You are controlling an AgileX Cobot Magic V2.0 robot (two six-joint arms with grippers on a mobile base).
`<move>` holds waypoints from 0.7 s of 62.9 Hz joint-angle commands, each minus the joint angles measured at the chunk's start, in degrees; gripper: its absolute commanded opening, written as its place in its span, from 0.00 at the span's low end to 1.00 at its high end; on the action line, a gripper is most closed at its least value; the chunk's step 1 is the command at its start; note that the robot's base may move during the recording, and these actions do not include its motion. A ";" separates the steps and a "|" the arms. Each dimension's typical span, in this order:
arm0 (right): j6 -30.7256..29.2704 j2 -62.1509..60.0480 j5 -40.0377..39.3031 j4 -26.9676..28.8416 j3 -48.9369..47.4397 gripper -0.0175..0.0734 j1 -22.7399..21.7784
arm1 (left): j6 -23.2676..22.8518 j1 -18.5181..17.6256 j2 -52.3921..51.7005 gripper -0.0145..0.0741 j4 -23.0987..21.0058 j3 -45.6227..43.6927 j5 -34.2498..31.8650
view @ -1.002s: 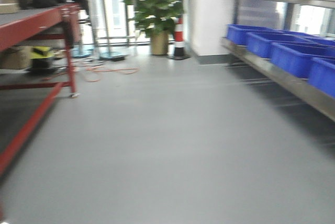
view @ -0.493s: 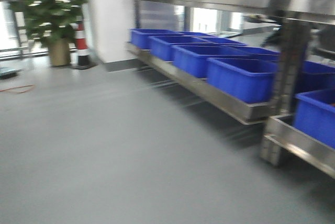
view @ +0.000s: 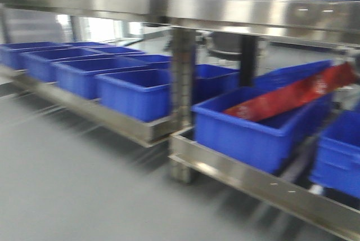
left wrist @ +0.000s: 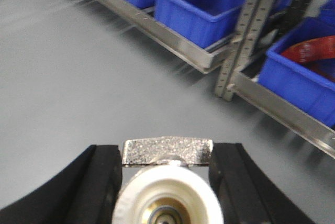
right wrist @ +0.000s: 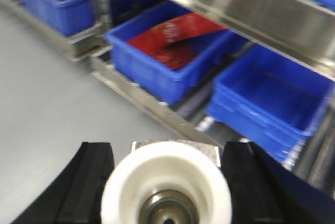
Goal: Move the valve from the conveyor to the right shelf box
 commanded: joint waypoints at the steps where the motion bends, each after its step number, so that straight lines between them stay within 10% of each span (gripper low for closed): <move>1: -0.22 -0.50 -3.77 -0.84 -0.57 0.01 -0.19 | -0.16 0.04 -0.65 0.04 -0.37 -0.33 -2.97; 44: -0.22 -0.50 -3.77 -0.84 -0.57 0.01 -0.19 | -0.16 0.04 -0.65 0.04 -0.37 -0.33 -2.97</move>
